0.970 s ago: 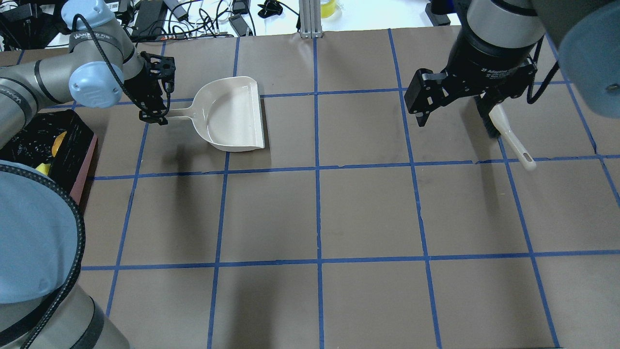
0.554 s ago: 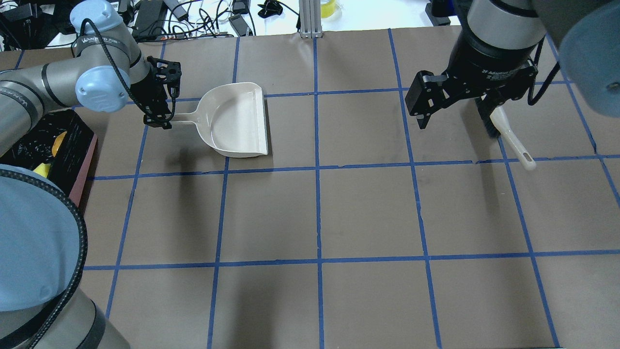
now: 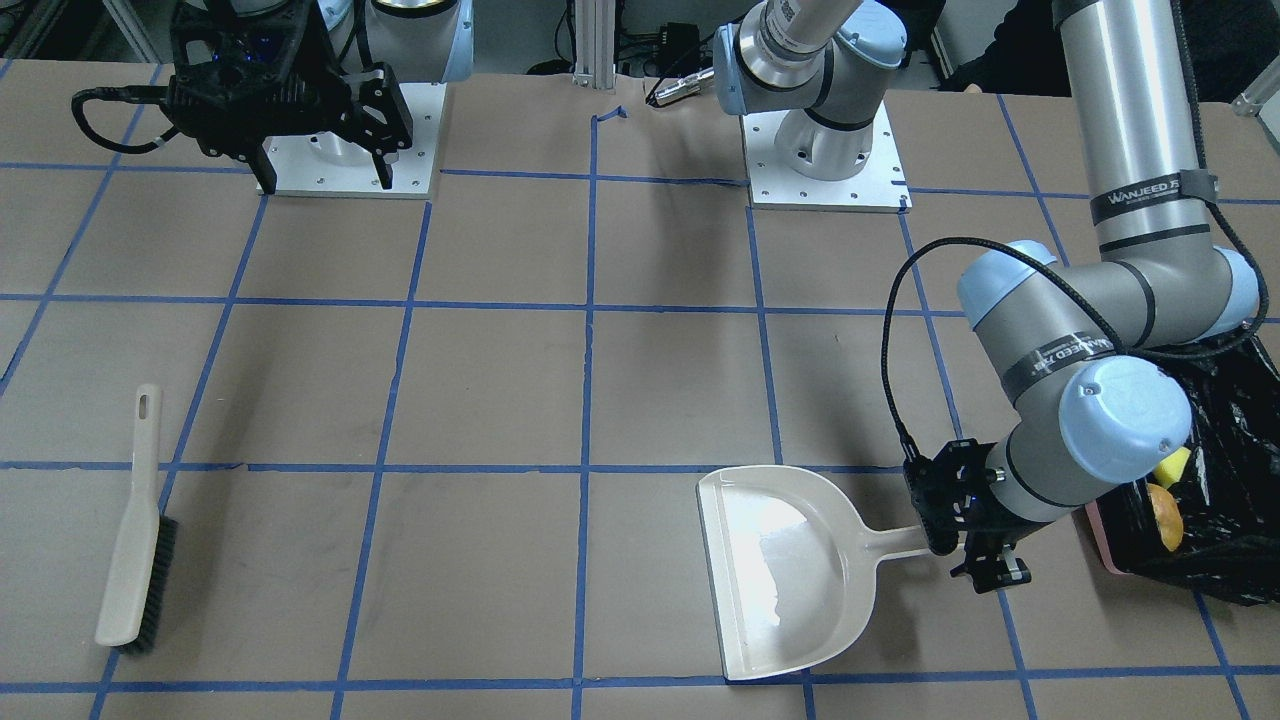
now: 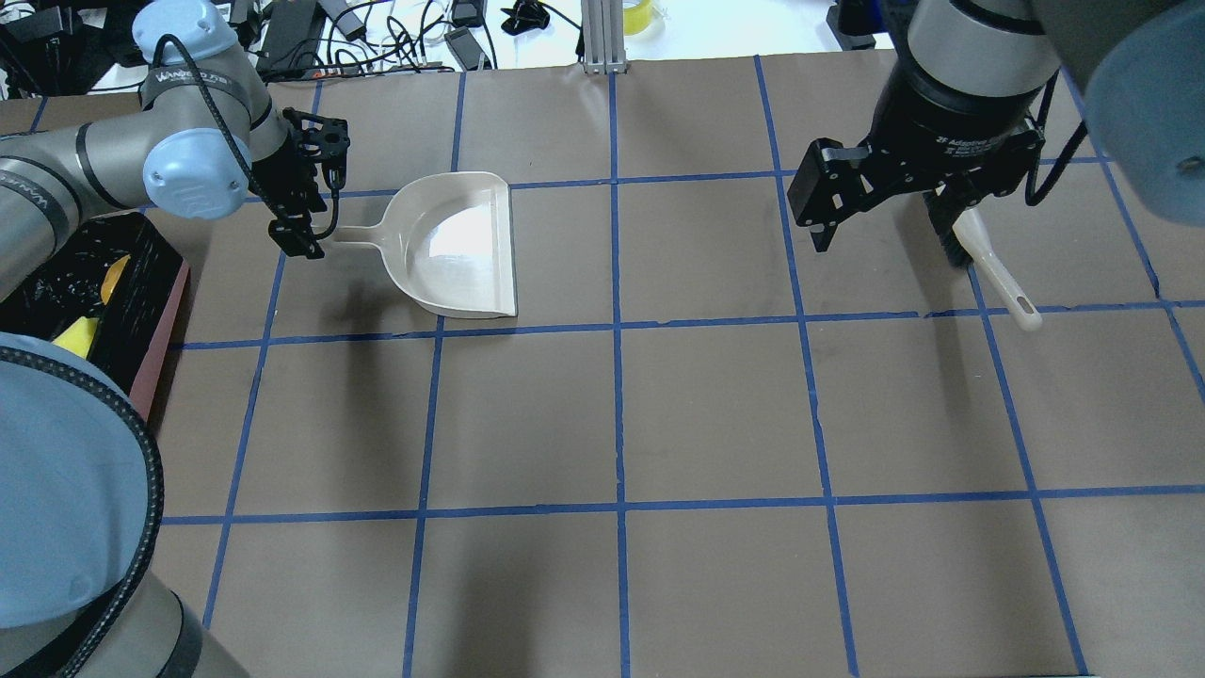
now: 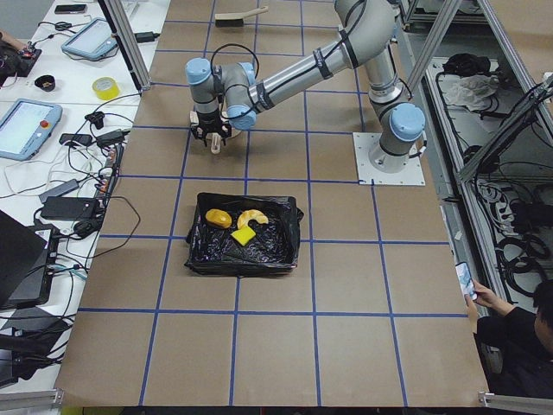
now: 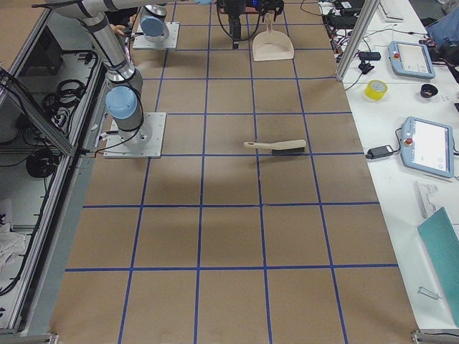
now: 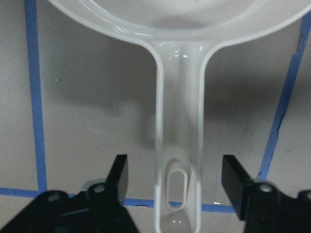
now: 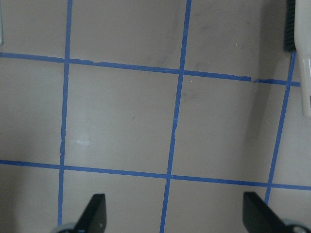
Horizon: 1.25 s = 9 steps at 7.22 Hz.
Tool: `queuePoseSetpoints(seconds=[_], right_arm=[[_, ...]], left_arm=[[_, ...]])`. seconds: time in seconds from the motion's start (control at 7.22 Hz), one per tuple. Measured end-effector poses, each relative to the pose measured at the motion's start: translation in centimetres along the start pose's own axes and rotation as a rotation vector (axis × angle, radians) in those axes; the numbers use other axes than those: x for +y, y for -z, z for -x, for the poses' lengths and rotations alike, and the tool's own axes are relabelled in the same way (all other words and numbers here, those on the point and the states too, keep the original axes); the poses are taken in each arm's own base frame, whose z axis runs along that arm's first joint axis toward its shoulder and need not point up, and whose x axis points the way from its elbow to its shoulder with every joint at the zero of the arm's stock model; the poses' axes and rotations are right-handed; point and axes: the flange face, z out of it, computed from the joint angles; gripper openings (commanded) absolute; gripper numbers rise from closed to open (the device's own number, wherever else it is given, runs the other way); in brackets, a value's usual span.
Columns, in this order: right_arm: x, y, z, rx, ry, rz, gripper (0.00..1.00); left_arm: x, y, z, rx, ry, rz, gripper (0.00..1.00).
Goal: Sweep and dump trash into bin
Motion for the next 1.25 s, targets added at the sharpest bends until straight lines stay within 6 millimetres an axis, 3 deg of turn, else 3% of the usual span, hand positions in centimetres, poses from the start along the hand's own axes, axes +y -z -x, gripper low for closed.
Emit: queuePoseSetpoints(seconds=[0.42,0.83,1.25], right_arm=[[0.0,0.0,-0.1,0.001,-0.001,0.001,1.00],[0.0,-0.1,-0.1,0.000,0.002,0.003,1.00],[-0.1,0.0,-0.1,-0.006,0.001,-0.003,1.00]], left_arm=[[-0.8,7.3,-3.1,0.008,0.312,-0.010,0.86],[-3.6,16.2,-9.3,0.009,0.679,-0.009,0.97],[-4.8,21.9,-15.6,0.048,1.012,-0.062,1.00]])
